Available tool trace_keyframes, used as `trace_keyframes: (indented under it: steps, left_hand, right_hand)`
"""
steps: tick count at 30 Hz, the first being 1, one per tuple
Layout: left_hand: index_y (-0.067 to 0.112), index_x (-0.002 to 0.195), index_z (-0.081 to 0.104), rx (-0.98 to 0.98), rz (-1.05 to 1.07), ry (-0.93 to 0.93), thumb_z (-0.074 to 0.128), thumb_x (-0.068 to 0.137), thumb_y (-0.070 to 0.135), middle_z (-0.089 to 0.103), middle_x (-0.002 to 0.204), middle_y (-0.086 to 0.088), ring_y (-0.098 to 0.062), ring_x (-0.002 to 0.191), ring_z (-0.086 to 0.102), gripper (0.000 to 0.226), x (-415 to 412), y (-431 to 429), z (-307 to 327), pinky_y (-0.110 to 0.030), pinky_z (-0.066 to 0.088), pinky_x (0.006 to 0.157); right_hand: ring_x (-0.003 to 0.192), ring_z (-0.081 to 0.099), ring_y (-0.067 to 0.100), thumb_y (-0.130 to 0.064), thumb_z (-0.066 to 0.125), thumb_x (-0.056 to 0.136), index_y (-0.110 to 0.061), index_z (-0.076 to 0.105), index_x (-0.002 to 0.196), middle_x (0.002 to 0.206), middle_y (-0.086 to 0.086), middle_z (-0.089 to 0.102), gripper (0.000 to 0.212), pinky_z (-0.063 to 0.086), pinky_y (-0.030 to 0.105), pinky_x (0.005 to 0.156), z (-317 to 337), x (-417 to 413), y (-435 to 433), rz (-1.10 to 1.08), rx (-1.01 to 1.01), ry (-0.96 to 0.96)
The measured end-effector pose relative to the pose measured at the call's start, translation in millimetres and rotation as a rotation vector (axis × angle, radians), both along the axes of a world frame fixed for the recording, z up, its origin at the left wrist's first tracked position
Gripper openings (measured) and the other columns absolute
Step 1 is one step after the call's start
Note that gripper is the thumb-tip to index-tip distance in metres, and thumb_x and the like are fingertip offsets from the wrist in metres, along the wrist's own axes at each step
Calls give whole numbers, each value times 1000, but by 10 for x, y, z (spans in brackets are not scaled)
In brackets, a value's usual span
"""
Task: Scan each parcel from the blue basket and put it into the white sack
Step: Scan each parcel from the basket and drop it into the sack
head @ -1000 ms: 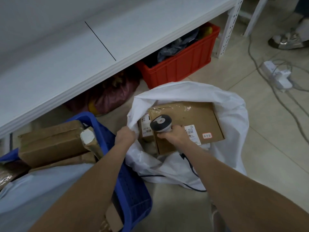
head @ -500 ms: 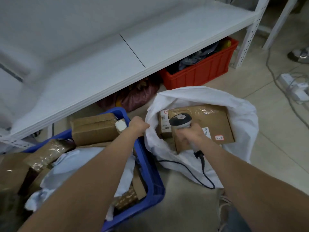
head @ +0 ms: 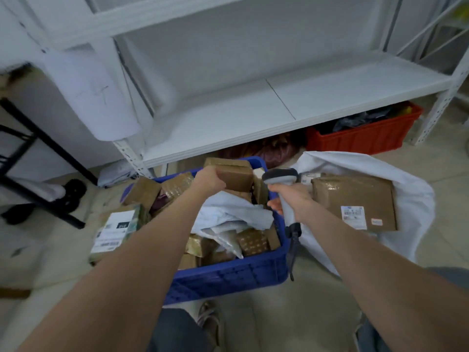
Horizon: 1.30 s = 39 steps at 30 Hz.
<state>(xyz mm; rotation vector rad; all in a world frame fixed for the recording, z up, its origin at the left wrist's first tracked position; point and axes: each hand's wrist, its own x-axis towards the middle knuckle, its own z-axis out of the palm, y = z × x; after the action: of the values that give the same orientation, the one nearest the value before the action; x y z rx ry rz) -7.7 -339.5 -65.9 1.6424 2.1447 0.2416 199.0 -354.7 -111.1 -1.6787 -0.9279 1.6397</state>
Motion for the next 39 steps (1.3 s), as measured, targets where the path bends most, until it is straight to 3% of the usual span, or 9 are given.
trace_keyframes:
  steps: [4,9,16,24,28,32,34,36,39]
  left_hand:
    - [13,134,51,-77,-108,48,68,83,20,55,134,-8,-23,119,53,54,-551,-330,-55,-28,44,89]
    - [24,151,20,-226,-331,184,74,78,40,31,154,0,-22,139,33,93,-663,-564,-457,-42,32,111]
    - [19,120,60,-98,-141,440,47,94,12,61,121,-7,-28,110,59,29,-470,-341,-615,-36,46,88]
    - [-4,106,59,279,290,-59,42,94,7,63,109,-26,-40,103,59,24,-783,5,289,-39,45,78]
    - [-12,103,61,322,430,-384,46,96,7,64,107,-26,-35,106,59,25,-899,-52,502,-34,42,79]
    - [-7,87,60,279,547,-782,55,97,21,61,88,-13,-24,83,56,30,-852,-189,479,-37,47,74]
    - [-3,93,62,215,548,-832,55,97,27,63,94,-14,-27,81,58,31,-840,-270,413,-37,49,72]
    - [-5,119,58,174,495,-819,50,99,17,61,118,-14,-28,101,58,30,-835,-358,339,-39,49,89]
    - [-5,123,54,200,430,-731,41,99,6,60,122,-18,-27,100,57,30,-814,-461,243,-38,49,86]
  right_hand:
    - [58,61,19,-26,72,85,0,65,101,80,17,70,31,45,29,50,42,-387,-179,63,32,5]
    - [84,64,27,-29,77,82,1,56,122,106,13,62,54,51,31,57,-123,-702,-264,86,-3,-5]
    - [79,67,21,-25,76,83,-3,60,116,90,4,65,43,56,37,74,-145,-699,-223,17,70,0]
    - [65,62,15,-22,72,86,-5,63,101,74,6,64,24,52,25,57,384,-369,-233,-307,309,119]
    - [98,61,22,-24,76,82,-7,61,119,106,9,66,43,55,32,65,441,-270,-287,-285,255,214]
    - [108,59,29,-27,80,78,-11,55,131,122,11,61,60,57,42,79,429,-294,-372,-311,166,319]
    - [105,63,29,-25,76,82,-9,57,128,120,13,65,53,57,36,72,448,-351,-415,-287,137,492]
    - [98,68,27,-20,73,84,-6,58,125,117,17,68,46,56,30,68,471,-417,-457,-254,146,621]
    - [83,68,20,-8,76,80,-1,59,123,109,14,70,46,55,23,63,467,-497,-484,-291,179,551]
